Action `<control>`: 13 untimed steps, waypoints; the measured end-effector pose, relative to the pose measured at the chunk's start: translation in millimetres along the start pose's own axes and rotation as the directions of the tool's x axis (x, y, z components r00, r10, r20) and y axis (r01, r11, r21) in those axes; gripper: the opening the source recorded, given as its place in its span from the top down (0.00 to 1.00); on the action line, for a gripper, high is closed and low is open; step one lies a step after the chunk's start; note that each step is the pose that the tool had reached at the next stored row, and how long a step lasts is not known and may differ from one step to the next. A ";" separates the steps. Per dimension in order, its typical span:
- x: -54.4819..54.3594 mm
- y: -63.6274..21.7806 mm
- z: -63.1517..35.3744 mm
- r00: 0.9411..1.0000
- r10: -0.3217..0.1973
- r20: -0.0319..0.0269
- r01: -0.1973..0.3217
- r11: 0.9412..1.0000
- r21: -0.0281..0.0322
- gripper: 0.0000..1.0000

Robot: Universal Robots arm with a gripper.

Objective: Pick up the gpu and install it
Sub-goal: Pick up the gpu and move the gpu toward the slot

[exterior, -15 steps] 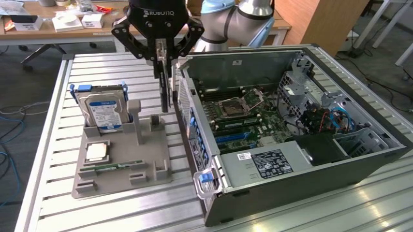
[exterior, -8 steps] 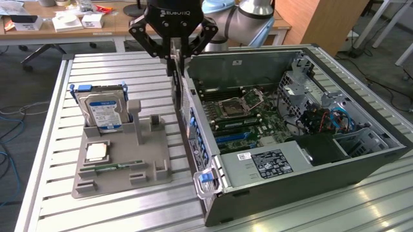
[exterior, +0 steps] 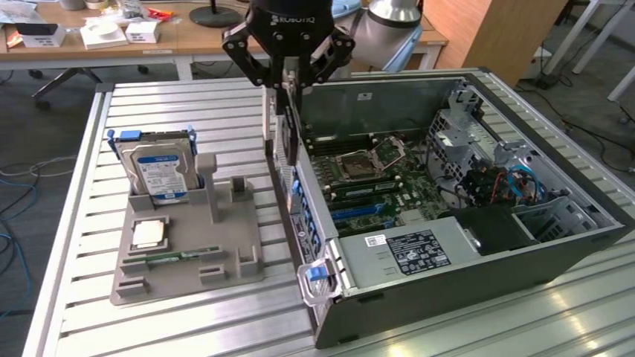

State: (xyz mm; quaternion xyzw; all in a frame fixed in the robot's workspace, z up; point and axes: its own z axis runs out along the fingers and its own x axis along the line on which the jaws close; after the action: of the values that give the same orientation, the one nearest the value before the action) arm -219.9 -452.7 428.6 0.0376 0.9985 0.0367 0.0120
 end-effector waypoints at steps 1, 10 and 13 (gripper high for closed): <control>-3.1 0.2 0.1 1.000 0.000 0.000 0.000 1.000 -0.001 0.74; -33.0 2.5 0.9 1.000 0.000 -0.001 0.000 1.000 -0.012 0.74; -43.8 3.2 1.2 1.000 0.000 -0.001 0.000 1.000 -0.014 0.74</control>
State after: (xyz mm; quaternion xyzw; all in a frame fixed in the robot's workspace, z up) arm -176.0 -452.8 428.6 0.0376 0.9983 0.0435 0.0118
